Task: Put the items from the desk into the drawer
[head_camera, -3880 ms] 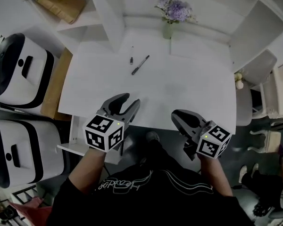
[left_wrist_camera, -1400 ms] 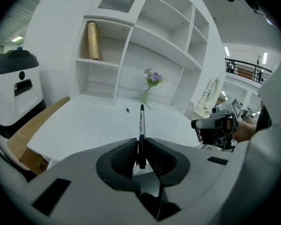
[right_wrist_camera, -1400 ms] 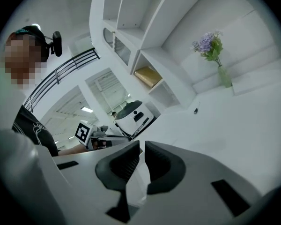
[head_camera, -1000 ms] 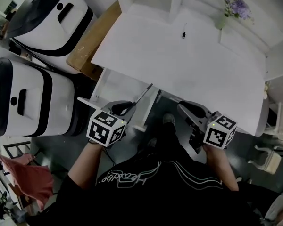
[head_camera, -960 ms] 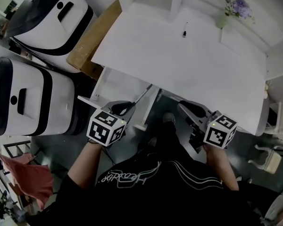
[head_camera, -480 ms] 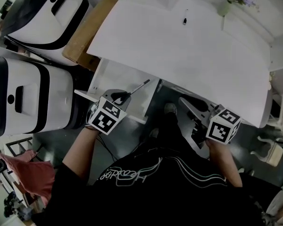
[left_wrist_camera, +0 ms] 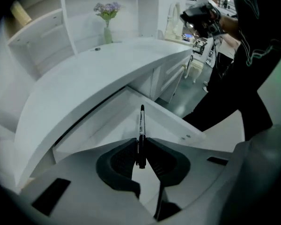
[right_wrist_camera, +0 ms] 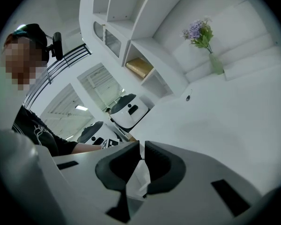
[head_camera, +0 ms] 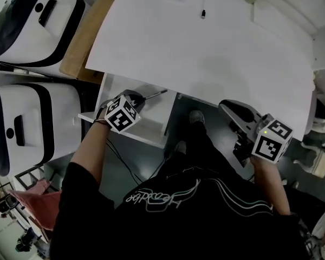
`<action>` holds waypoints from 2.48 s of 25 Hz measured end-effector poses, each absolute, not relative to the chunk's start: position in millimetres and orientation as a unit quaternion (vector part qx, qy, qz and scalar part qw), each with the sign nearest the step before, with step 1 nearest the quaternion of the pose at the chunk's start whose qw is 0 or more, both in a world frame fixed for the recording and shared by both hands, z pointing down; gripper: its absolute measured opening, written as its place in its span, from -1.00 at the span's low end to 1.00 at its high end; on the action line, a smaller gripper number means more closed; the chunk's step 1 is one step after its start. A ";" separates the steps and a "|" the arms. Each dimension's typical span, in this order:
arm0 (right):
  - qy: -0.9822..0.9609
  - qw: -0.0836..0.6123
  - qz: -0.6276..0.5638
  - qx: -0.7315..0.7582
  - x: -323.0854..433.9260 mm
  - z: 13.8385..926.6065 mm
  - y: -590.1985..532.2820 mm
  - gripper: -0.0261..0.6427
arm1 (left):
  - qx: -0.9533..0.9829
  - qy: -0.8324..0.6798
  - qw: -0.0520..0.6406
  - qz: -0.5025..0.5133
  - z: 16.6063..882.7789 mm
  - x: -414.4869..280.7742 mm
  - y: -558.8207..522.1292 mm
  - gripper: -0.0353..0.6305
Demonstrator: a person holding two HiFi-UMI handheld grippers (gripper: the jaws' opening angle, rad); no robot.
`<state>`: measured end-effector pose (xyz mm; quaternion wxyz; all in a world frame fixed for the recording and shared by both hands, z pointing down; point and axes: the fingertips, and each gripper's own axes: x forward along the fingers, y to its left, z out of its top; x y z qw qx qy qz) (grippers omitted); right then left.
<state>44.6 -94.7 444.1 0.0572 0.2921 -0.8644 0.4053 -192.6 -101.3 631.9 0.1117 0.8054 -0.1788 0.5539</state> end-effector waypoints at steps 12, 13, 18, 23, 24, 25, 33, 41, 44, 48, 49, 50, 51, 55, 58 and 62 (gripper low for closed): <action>-0.841 0.092 0.421 0.327 77.7 463.4 -123.5 -0.74 | 0.777 -0.144 0.159 0.591 735.3 -217.4 -117.7 -0.66; -0.839 0.095 0.423 0.329 79.3 465.5 -123.9 -0.74 | 0.777 -0.146 0.165 0.590 738.7 -217.4 -116.8 -0.66; -0.838 0.105 0.426 0.325 72.0 471.0 -124.0 -0.74 | 0.779 -0.151 0.166 0.586 741.0 -218.9 -117.4 -0.35; -0.846 0.100 0.419 0.313 59.8 466.7 -119.8 -0.74 | 0.804 -0.170 0.129 0.555 694.3 -207.7 -124.2 -0.23; -0.848 0.098 0.418 0.311 57.1 465.3 -119.1 -0.74 | 0.811 -0.175 0.111 0.547 679.2 -204.6 -127.8 -0.23; -0.850 0.094 0.416 0.309 53.9 463.4 -118.3 -0.74 | 0.817 -0.179 0.092 0.541 663.5 -201.8 -130.9 -0.23; -0.871 0.072 0.390 0.289 31.3 433.6 -95.6 -0.74 | 0.857 -0.176 0.036 0.483 534.3 -158.4 -103.7 -0.49; -0.885 0.065 0.367 0.280 21.7 411.8 -59.9 -0.74 | 0.898 -0.224 0.134 0.355 447.0 -101.9 -47.6 -0.77; -0.887 0.071 0.360 0.282 23.6 408.6 -52.9 -0.74 | 0.888 -0.258 0.204 0.321 435.8 -86.9 -45.0 -0.80; -0.885 0.069 0.357 0.289 30.7 406.6 -55.7 -0.74 | 0.864 -0.315 0.271 0.283 431.2 -74.2 -62.0 -0.82; -0.886 0.069 0.354 0.291 32.9 405.5 -58.3 -0.74 | 0.861 -0.324 0.283 0.272 429.5 -70.4 -67.0 -0.83; -0.887 0.070 0.350 0.293 35.2 404.5 -61.7 -0.74 | 0.858 -0.330 0.294 0.260 427.2 -65.6 -71.8 -0.83; -0.888 0.071 0.346 0.295 37.6 403.9 -65.8 -0.74 | 0.857 -0.334 0.305 0.249 424.5 -60.0 -76.6 -0.83; -0.886 0.066 0.346 0.301 49.4 405.2 -84.4 -0.74 | 0.850 -0.352 0.321 0.226 417.7 -39.2 -100.9 -0.83; -0.884 0.068 0.344 0.308 63.9 409.1 -102.0 -0.74 | 0.847 -0.365 0.326 0.209 413.0 -24.5 -125.6 -0.83; -0.883 0.075 0.336 0.319 85.7 412.5 -127.6 -0.74 | 0.851 -0.379 0.302 0.204 405.9 -4.1 -165.4 -0.83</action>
